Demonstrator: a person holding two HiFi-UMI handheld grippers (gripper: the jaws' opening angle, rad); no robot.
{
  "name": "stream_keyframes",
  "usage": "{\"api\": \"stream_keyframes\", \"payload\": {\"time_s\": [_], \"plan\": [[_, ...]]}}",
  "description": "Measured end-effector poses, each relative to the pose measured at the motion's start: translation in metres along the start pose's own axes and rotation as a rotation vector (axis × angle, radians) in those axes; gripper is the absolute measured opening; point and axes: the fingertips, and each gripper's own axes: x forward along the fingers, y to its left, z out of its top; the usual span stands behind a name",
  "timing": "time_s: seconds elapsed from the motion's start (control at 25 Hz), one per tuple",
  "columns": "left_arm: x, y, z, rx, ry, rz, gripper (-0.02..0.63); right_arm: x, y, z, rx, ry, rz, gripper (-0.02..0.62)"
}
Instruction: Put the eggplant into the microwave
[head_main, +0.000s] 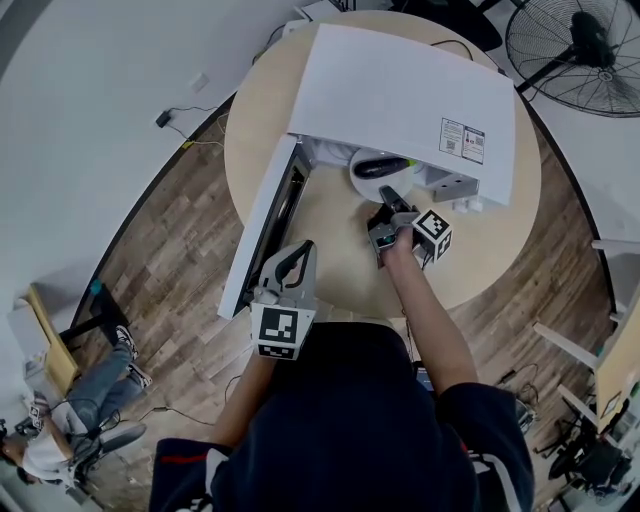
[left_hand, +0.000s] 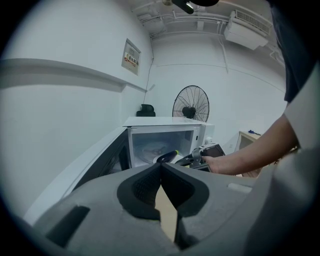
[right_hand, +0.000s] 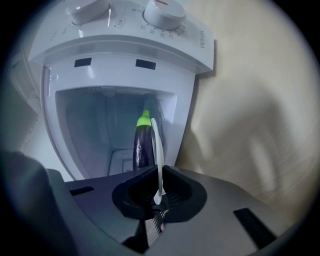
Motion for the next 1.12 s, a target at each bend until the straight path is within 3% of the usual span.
{"api": "stream_keyframes", "payload": {"time_s": [0.4, 0.84, 1.0, 1.12], "plan": [[0.007, -0.006, 0.002, 0.004, 0.002, -0.017, 0.016, 0.02, 0.005, 0.007, 0.074, -0.056, 0.024, 0.026], [0.008, -0.01, 0.001, 0.002, 0.004, -0.021, 0.016, 0.023, 0.006, 0.012, 0.051, -0.072, 0.058, 0.029], [0.008, -0.009, 0.001, 0.0, 0.001, -0.022, 0.017, 0.022, 0.01, 0.008, 0.01, -0.04, 0.08, 0.102], [0.009, -0.01, 0.002, 0.0, -0.002, -0.028, 0.017, 0.018, 0.012, 0.005, -0.015, -0.026, 0.089, 0.122]]}}
